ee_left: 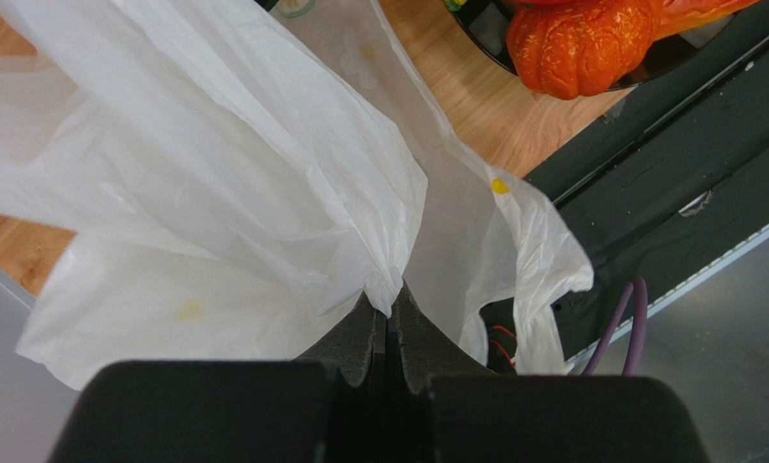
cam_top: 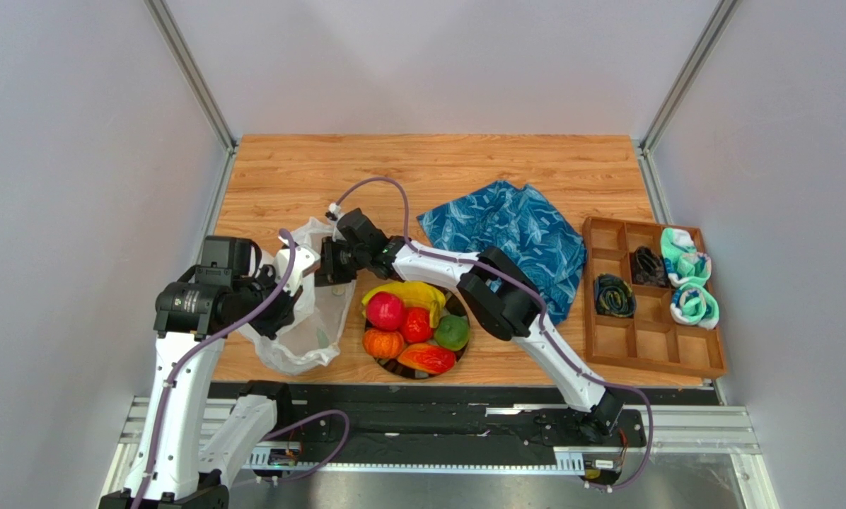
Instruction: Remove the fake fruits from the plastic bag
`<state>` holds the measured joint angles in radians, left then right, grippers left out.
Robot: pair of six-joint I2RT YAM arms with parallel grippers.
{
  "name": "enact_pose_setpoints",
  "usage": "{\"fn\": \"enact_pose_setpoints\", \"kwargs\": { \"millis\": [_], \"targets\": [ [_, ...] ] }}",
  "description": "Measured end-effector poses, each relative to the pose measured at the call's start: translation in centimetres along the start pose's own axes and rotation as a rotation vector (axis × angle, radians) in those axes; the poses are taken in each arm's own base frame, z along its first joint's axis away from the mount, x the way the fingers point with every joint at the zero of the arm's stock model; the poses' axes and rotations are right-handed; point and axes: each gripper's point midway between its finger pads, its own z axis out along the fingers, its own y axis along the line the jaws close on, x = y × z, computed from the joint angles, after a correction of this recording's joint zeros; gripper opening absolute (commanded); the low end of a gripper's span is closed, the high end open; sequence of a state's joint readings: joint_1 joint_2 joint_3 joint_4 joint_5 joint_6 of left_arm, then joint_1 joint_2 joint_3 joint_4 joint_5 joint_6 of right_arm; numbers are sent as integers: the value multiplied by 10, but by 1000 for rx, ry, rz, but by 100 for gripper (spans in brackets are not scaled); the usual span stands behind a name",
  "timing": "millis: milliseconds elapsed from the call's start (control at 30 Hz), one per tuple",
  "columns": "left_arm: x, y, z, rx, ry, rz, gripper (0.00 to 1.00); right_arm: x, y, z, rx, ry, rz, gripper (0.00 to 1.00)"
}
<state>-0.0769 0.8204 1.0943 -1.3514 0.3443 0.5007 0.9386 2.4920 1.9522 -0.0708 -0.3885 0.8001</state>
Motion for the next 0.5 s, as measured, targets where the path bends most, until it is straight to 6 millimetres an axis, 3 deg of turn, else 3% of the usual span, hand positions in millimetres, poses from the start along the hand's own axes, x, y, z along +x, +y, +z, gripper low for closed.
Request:
{"fn": "enact_pose_setpoints", "kwargs": {
  "millis": [133,267,500],
  "targets": [
    [0,2,0,-9,4,-4,0,-3,-1,-5,-18,5,-1,4],
    [-1,5,-1,-28,4,-5,0,-10,-8,-23,-13,12,-5,2],
    [-6,16,-1,-79,-12,-3,0,-42,8,-86,-27,-52,-36,0]
  ]
}}
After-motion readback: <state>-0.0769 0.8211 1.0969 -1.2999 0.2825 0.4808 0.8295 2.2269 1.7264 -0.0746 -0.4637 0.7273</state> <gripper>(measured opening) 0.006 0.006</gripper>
